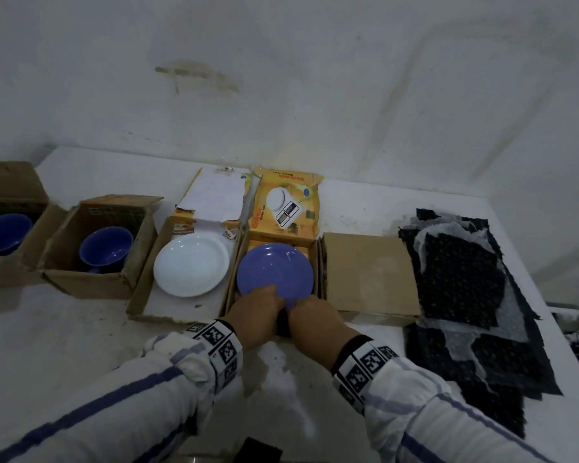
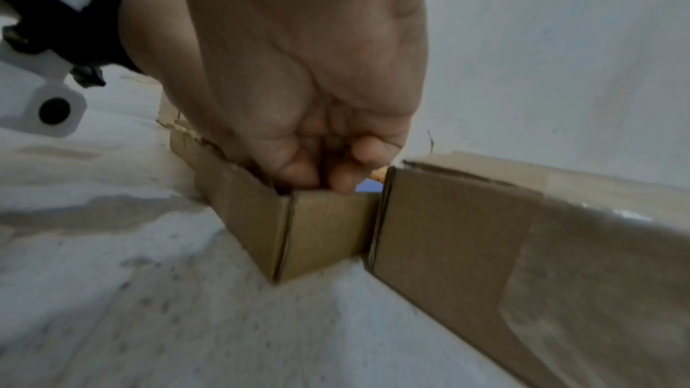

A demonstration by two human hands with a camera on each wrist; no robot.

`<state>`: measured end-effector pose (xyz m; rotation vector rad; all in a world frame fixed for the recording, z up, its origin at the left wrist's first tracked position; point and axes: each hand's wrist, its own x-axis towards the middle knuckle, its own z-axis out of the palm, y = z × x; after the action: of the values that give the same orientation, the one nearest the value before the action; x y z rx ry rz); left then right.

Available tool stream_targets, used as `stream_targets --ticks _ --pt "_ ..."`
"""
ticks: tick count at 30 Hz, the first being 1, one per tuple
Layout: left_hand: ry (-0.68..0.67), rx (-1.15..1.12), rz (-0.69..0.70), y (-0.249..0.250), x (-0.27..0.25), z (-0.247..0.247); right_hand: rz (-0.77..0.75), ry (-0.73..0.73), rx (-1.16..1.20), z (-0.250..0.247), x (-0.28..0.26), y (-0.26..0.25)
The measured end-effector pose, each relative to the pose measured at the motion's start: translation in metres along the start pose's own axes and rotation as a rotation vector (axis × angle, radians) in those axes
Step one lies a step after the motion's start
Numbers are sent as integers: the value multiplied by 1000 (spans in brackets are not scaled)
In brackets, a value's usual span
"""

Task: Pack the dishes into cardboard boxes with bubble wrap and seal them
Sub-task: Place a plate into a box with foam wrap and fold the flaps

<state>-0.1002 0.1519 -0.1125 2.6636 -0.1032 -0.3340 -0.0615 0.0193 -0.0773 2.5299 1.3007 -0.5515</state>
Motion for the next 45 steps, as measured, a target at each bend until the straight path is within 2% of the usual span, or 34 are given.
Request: stream_targets --ticks 3,5,8,10,12,15,19,22,27,29,32,35,37,40,42,45 --pt "-48 -36 -26 6 0 -5 -24 -37 17 -5 -6 3" --pt "-42 -52 -41 11 0 -11 -22 12 167 -11 -12 11" --pt "20 -115 -71 24 8 -20 93 311 449 -24 -27 41" --pt "94 -177 -78 38 19 -23 243 483 592 -29 -42 72" --pt "203 -255 -35 56 32 -24 406 588 677 -27 -57 108" --pt "359 -217 92 84 55 -17 609 564 616 -11 -75 162" --pt "338 -187 135 126 85 -9 769 285 422 11 -95 200" --pt "286 -118 153 149 102 -3 745 182 422 24 -101 210" --pt "238 -92 157 173 116 8 647 226 309 39 -99 218" --pt "223 -127 160 179 118 8 632 278 359 42 -100 223" --pt "201 -282 142 186 118 3 651 443 449 29 -105 230" --pt "161 -649 109 196 112 -12 601 590 434 -3 -110 222" --pt "166 -845 145 193 107 -23 460 612 599 -27 -108 207" --pt "197 -945 96 173 93 -45 254 530 960 -53 -97 181" --pt "224 -980 20 151 81 -58 196 567 1082 -59 -83 164" --pt "366 -1048 -121 116 56 -71 200 560 1160 -58 -57 135"
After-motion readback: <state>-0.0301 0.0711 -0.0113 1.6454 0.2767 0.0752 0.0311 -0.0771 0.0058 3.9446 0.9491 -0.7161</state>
